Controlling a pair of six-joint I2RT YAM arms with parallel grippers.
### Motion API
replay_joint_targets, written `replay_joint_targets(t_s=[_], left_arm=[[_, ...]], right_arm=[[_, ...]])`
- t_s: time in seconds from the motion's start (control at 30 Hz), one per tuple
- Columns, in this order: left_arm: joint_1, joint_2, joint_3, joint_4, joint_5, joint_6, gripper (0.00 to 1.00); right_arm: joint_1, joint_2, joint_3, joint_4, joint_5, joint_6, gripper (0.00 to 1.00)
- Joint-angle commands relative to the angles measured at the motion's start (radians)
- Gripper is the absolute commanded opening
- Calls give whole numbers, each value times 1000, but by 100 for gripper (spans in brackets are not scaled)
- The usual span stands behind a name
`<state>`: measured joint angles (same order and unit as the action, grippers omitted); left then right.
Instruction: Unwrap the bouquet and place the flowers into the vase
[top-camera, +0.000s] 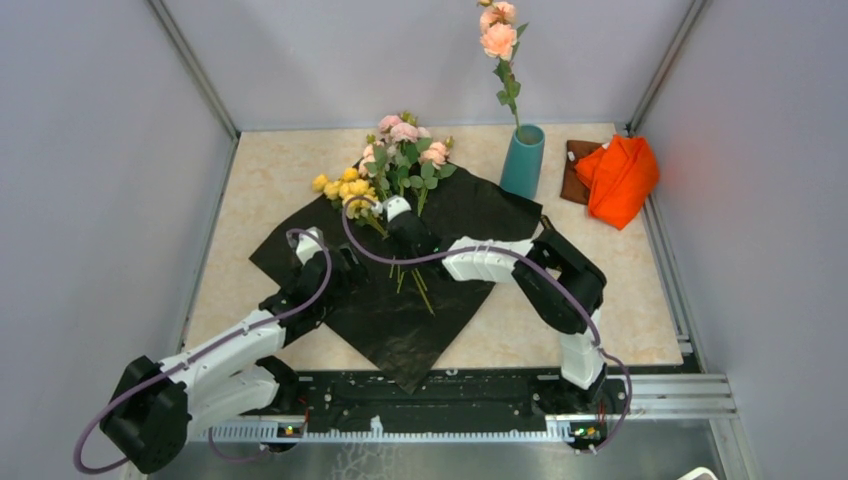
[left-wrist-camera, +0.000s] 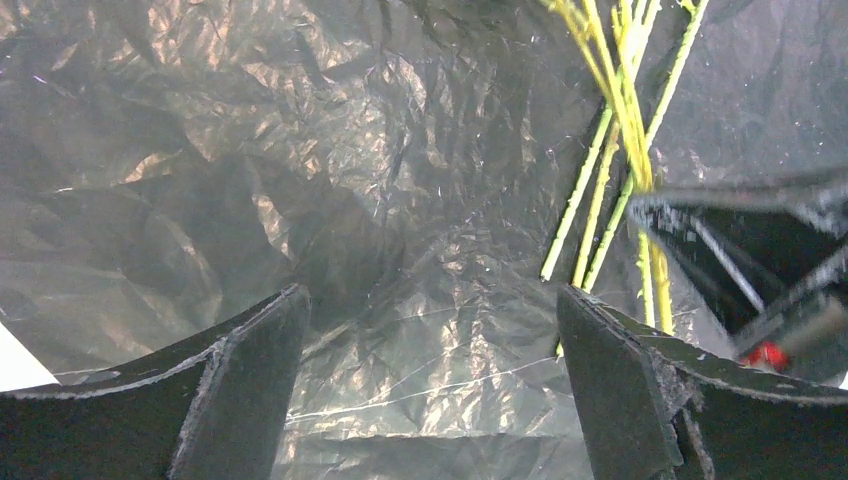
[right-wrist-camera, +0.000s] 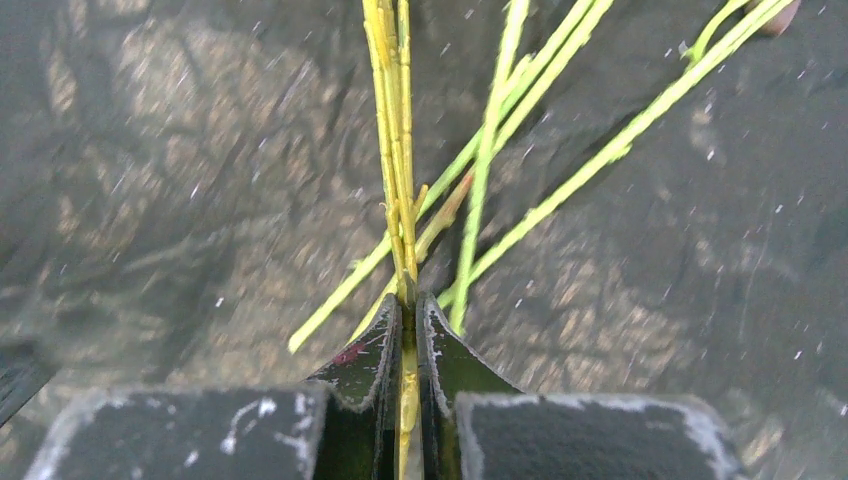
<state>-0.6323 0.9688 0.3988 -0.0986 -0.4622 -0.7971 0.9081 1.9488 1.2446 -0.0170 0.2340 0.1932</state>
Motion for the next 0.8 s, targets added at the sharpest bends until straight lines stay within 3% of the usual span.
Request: replay_joint_targets(t_s=[0.0, 0.17, 0.43, 0.63, 0.77], left_arm=[[3, 30, -23, 104, 41, 31, 99], [3, 33, -52, 272, 145, 53, 97], [6, 20, -72, 464, 140, 2, 95], [8, -39, -173, 842, 260, -116, 88], [7, -34, -138, 915, 336, -125, 89]], right_arm=[[46, -145, -67, 70, 38, 37, 0], [46, -263, -117, 100, 79, 41, 0], [45, -473, -219, 120, 91, 41, 0], [48, -579, -285, 115, 85, 44, 0], [49, -649, -320, 100, 79, 51, 0]])
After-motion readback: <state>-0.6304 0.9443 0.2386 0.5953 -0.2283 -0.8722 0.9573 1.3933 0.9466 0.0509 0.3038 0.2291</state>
